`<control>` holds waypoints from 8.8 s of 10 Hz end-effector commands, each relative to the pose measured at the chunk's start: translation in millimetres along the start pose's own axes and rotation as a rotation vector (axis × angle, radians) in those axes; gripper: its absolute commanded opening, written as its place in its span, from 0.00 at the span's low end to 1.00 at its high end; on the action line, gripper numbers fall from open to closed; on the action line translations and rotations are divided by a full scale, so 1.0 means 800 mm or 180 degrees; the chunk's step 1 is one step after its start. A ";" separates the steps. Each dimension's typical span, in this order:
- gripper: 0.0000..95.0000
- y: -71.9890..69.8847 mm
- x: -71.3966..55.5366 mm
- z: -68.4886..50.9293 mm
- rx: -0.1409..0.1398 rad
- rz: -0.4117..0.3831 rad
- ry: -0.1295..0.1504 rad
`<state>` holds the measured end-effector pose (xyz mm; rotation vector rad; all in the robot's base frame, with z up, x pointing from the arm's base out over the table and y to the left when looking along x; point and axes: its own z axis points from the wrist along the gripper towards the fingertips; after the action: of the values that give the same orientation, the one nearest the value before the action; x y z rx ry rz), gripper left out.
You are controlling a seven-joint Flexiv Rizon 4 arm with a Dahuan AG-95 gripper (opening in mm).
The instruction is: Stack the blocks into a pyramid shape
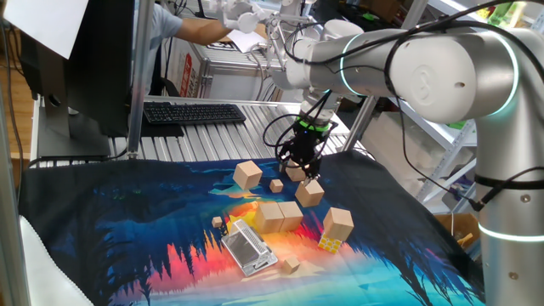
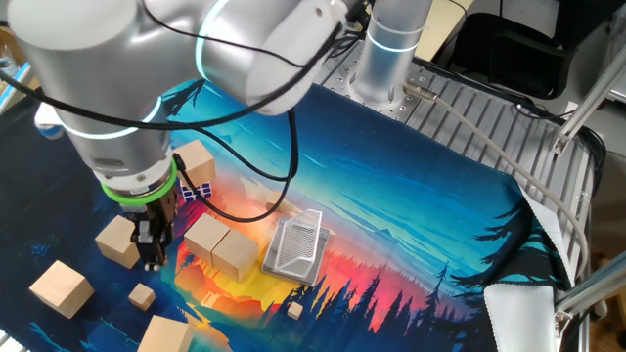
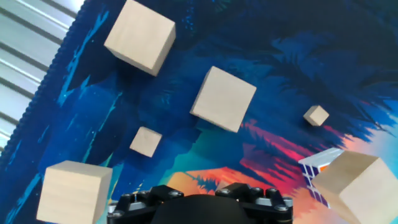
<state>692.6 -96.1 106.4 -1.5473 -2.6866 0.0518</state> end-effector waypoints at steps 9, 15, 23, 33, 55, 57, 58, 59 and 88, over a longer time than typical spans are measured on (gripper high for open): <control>0.80 -0.001 0.000 -0.001 -0.0073 -0.0073 0.0156; 0.60 -0.001 0.001 -0.001 -0.0053 -0.0354 0.0048; 0.80 0.026 -0.089 -0.024 0.0111 0.0733 -0.0184; 1.00 -0.005 -0.149 -0.003 0.0127 0.1273 -0.0185; 0.80 -0.050 -0.122 0.048 0.0010 0.1294 -0.0062; 0.80 -0.045 -0.120 0.055 0.0007 0.1317 -0.0065; 0.80 -0.043 -0.120 0.057 0.0007 0.1329 -0.0070; 1.00 -0.042 -0.120 0.060 0.0003 0.1333 -0.0065; 0.00 -0.070 -0.084 0.068 -0.0063 0.1479 0.0032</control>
<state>672.0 -180.6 54.5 -2.1282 -2.2635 0.0327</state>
